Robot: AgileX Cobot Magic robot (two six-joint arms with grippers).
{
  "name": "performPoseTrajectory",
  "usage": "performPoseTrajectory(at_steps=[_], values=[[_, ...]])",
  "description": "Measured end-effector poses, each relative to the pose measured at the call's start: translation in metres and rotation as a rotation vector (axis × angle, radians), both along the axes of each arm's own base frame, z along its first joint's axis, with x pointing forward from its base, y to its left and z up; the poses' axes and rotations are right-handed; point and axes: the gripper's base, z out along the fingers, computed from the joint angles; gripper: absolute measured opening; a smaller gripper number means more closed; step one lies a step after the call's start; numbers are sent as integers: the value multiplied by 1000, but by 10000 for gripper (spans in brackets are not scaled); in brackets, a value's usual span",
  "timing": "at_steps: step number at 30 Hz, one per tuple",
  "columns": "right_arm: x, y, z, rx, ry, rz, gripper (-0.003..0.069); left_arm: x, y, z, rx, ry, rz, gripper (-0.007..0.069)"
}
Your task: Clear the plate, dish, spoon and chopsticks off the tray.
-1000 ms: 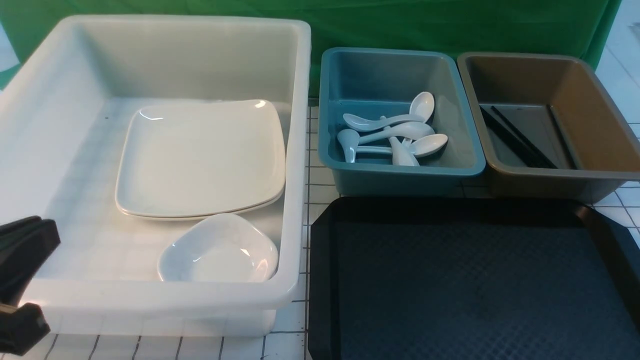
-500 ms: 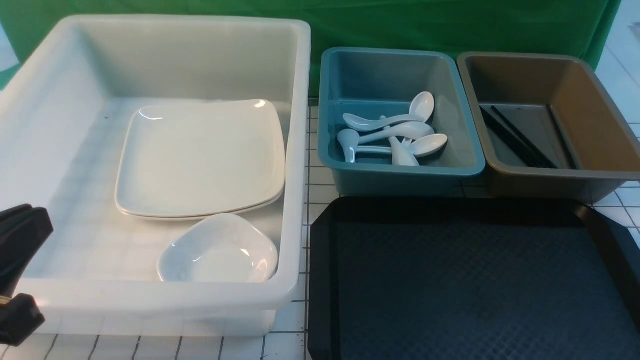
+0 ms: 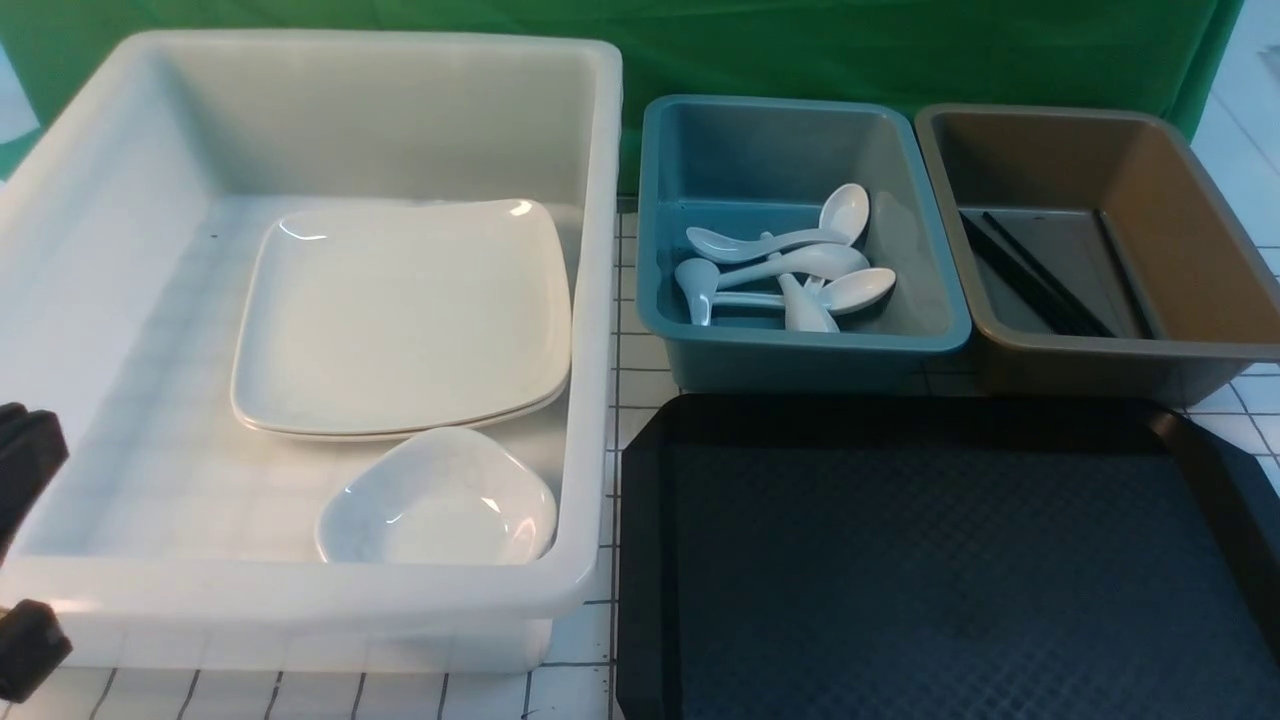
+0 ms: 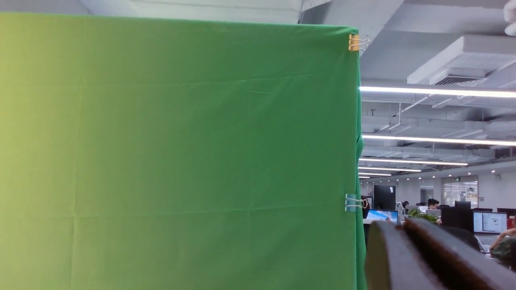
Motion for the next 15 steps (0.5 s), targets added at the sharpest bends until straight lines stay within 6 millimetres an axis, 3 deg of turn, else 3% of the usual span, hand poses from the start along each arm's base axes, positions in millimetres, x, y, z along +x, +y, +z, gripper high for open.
performPoseTrajectory(at_steps=[4, 7, 12, 15], values=[[0, 0, 0, 0, 0, 0, 104, -11, 5, -21, 63, -64, 30, -22], [0, 0, 0, 0, 0, 0, 111, -17, 11, -58, 83, -63, 103, -22], [0, 0, 0, 0, 0, 0, 126, -21, 18, -97, 74, -36, 220, -22], [0, 0, 0, 1, 0, 0, 134, -23, 18, -104, 70, -17, 225, -22]])
